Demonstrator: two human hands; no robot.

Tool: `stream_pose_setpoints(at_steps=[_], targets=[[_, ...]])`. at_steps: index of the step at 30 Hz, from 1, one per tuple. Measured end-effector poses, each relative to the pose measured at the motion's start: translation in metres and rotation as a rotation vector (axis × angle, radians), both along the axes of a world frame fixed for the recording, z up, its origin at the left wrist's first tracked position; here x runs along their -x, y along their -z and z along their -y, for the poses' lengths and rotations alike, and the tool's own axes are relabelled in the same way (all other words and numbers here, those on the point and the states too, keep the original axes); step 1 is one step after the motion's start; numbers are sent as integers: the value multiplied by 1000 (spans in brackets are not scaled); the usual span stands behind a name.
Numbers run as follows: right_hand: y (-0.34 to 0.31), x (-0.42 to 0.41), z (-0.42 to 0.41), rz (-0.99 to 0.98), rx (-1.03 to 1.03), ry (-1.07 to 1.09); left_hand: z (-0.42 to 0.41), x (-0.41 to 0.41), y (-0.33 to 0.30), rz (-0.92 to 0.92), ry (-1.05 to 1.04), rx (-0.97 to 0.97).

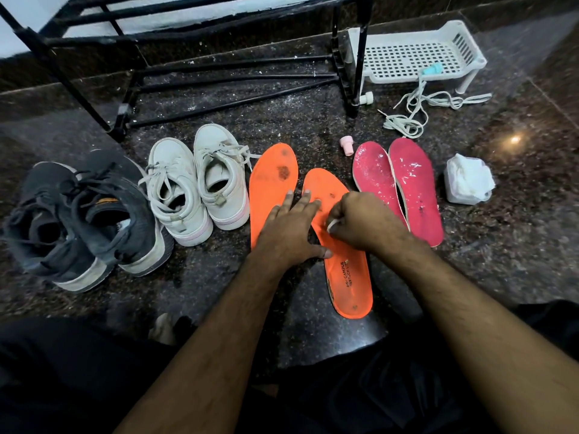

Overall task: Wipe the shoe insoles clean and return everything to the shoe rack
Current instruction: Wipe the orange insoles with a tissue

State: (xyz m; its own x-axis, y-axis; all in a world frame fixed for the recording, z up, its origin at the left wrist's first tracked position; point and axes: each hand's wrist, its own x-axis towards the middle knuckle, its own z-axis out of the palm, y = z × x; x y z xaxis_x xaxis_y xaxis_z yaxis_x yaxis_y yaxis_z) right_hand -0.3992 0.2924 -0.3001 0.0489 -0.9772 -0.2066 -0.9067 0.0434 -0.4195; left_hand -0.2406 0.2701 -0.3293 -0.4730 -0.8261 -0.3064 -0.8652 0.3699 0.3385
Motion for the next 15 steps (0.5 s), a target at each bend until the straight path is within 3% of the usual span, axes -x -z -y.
stream_pose_setpoints(at_steps=[3,7,9,11,15], targets=[[-1,-5,-3,7,122,24,1,0,1,-9,-2,1],[2,-15,-10,-58,-51,-99,1,1,1,-5,-3,13],[-3,-7,-5,-134,33,-38,0,-1,1,-7,-3,0],[-4,3,-2,-81,121,48,0,-2,0,-2,1,-6],[-1,10,-1,-22,-45,31,1,0,-1,6,6,5]])
